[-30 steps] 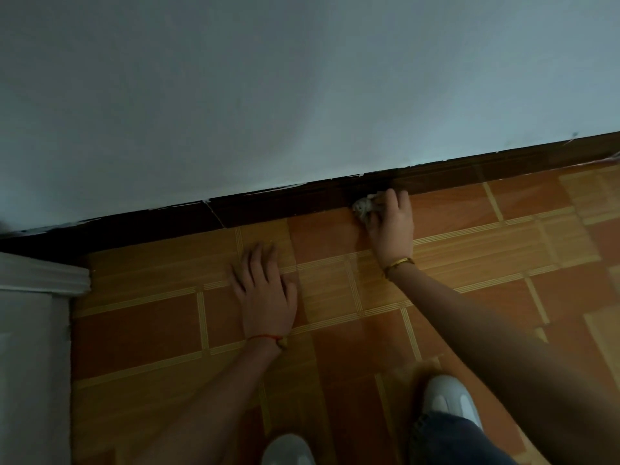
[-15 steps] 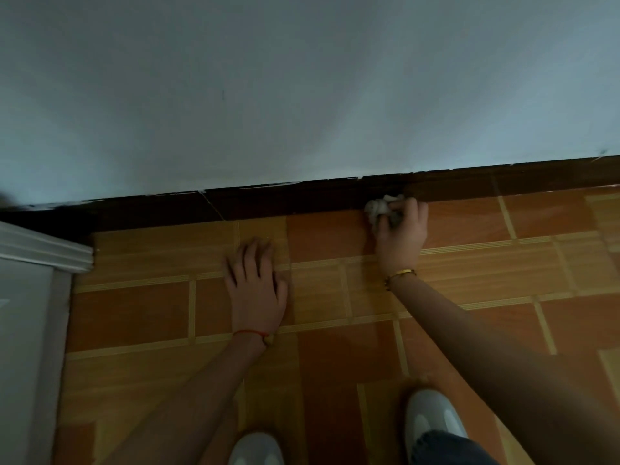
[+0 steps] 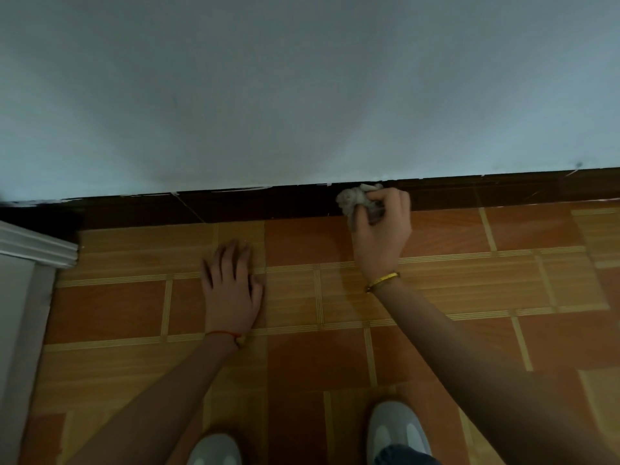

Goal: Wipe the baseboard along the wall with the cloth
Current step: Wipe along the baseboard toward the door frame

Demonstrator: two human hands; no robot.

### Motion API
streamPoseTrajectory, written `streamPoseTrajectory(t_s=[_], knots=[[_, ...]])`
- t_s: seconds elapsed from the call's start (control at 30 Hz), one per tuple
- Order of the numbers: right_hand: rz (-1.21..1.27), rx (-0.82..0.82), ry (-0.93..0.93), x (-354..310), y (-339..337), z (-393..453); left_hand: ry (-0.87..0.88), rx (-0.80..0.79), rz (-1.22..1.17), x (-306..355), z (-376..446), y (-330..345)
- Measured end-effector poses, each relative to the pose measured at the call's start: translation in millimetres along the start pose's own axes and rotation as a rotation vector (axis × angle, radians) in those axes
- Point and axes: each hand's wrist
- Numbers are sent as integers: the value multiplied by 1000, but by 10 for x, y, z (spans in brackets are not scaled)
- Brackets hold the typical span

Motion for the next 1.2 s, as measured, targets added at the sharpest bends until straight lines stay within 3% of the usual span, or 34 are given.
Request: streamPoseTrajectory(t_s=[0.17, 0.3, 0.47, 0.77, 0.9, 1.03, 1.2], knots=[[-45, 125, 114, 262, -228, 109, -25, -32, 3, 24, -6, -15], [13, 39, 6, 125, -109, 36, -71, -46, -8, 131, 9, -62], [107, -113, -91, -96, 61, -27, 36, -82, -10, 327, 9, -117], [29, 169, 57, 261, -381, 202, 51, -107, -37, 556, -23, -140], [51, 103, 17, 152, -231, 127, 94, -104, -39, 571, -51, -147], [69, -77, -91, 46, -42, 17, 57, -114, -45, 628, -29, -43], [27, 44, -22, 198, -172, 98, 20, -98, -47, 750, 6, 123]])
Point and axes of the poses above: each hand's wrist, its own z-axis towards the middle knuckle, its own y-axis out of the palm, x = y × z, and after that the axes turned 4 degrees about -y, right-handed
